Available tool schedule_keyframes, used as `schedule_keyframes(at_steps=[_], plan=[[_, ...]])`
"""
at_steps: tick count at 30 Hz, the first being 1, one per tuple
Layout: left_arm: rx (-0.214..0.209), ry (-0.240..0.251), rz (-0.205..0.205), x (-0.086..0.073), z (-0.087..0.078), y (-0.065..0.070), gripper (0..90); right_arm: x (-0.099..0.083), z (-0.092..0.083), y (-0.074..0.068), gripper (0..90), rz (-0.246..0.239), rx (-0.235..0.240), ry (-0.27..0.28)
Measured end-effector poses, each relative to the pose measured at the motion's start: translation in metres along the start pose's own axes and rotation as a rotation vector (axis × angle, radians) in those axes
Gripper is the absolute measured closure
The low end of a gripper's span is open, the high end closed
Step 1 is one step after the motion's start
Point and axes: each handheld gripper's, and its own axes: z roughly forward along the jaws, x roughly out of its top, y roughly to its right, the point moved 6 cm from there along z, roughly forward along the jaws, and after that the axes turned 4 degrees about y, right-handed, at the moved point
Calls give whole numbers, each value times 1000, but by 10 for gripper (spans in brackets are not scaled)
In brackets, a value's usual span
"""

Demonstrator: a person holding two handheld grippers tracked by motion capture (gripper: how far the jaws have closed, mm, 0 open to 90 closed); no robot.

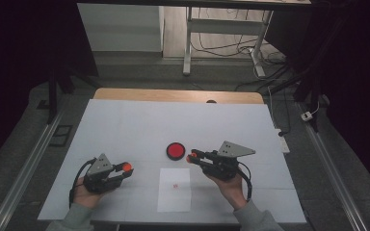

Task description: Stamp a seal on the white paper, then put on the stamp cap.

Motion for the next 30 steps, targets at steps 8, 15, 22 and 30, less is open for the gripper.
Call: schedule_keyframes(at_steps=[8, 15, 22, 30], plan=[[-11, 6, 14, 5, 2, 3, 648, 2, -1, -1, 720, -3, 1, 5], [-15, 7, 27, 9, 4, 6, 648, 4, -1, 0, 720, -1, -2, 11], [-24, 9, 39, 14, 8, 9, 648, 3, 0, -1, 720, 0, 2, 9], [-54, 14, 63, 25, 18, 17, 648, 3, 0, 1, 720, 5, -2, 10]])
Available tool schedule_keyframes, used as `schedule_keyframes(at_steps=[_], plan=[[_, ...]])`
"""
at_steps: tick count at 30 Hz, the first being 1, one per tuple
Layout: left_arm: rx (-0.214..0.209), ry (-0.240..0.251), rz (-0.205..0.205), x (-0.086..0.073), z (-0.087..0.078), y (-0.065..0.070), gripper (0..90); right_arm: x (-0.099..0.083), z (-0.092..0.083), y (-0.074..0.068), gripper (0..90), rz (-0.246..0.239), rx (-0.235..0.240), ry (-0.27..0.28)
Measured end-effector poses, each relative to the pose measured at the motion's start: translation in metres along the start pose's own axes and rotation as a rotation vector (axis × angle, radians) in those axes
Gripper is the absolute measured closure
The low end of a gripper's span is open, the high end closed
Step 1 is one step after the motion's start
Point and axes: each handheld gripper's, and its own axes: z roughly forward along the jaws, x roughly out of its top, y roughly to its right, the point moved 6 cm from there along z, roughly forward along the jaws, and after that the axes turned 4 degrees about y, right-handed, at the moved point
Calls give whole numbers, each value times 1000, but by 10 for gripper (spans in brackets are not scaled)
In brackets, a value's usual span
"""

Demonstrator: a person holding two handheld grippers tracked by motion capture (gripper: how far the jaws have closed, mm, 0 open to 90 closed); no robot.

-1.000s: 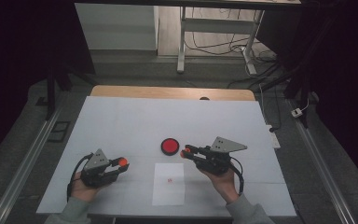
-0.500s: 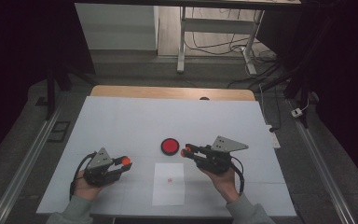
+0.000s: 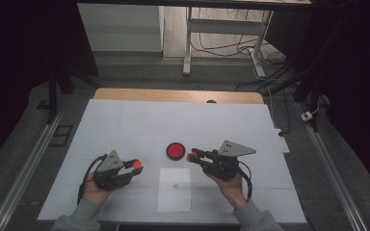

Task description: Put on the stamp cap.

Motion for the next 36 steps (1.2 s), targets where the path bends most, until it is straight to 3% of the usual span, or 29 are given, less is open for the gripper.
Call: schedule_keyframes(at_steps=[36], plan=[[-71, -10, 76, 32, 37, 22, 648, 4, -2, 0, 719, 1, -1, 18]])
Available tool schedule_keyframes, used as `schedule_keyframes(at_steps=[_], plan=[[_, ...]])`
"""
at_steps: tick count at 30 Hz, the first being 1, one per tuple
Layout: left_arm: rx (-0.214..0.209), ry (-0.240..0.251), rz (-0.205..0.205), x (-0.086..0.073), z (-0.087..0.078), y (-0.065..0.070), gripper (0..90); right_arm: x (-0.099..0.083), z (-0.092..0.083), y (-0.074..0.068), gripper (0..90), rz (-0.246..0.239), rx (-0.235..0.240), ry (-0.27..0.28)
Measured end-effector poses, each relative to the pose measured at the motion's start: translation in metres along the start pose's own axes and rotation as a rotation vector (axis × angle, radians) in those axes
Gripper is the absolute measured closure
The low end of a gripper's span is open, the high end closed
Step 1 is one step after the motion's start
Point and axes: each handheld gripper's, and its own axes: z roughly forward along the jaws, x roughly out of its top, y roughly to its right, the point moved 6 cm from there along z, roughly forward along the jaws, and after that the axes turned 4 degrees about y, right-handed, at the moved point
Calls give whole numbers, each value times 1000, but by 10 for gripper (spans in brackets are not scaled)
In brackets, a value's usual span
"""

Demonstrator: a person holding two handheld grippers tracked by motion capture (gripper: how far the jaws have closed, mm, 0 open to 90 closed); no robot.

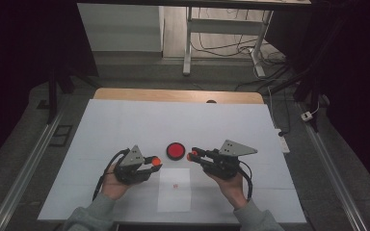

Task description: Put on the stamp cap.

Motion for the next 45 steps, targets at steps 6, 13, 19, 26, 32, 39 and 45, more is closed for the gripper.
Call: schedule_keyframes(at_steps=[6, 13, 19, 26, 32, 39, 45], plan=[[-10, -7, 15, 6, 7, 2, 648, 2, -1, 1, 720, 0, -2, 6], [-35, 1, 20, 13, 17, 8, 648, 2, -2, 1, 719, 0, -2, 7], [-50, -1, 17, 14, 25, 12, 648, 2, -2, 1, 719, 2, -1, 9], [-81, -15, 32, 16, 37, 23, 648, 2, -1, -1, 719, -3, 5, 6], [-105, -28, 42, 18, 48, 32, 648, 2, 0, -2, 719, -2, 7, 5], [-119, -36, 48, 18, 55, 37, 648, 0, 1, -3, 719, -2, 11, 1], [-120, -38, 50, 18, 57, 38, 648, -3, 3, -4, 719, 1, 18, -11]])
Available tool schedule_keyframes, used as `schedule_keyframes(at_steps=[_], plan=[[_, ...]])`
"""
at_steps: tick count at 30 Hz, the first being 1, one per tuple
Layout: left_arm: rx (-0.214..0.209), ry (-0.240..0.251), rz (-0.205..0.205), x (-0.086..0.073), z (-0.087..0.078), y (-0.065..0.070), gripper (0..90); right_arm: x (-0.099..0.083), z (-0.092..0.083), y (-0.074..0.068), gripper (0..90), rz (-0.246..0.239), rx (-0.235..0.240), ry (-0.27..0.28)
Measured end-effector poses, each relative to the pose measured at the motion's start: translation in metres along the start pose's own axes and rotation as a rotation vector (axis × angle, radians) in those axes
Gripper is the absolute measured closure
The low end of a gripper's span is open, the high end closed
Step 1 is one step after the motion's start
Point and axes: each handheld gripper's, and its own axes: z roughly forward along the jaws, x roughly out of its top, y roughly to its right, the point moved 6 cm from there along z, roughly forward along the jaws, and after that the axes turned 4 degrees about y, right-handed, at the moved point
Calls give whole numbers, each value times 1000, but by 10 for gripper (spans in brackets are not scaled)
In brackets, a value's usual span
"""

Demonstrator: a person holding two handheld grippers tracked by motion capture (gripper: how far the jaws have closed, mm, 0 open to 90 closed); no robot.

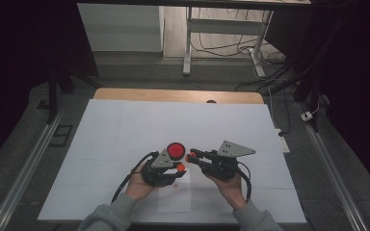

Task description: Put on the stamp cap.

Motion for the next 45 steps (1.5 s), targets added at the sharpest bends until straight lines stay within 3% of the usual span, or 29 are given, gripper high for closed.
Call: schedule_keyframes(at_steps=[22, 45], plan=[[14, 0, 21, 1, 0, 2, 649, -13, 14, -11, 718, 3, 47, -59], [10, 8, 31, 4, -2, 4, 648, -20, 18, -11, 718, 11, 49, -92]])
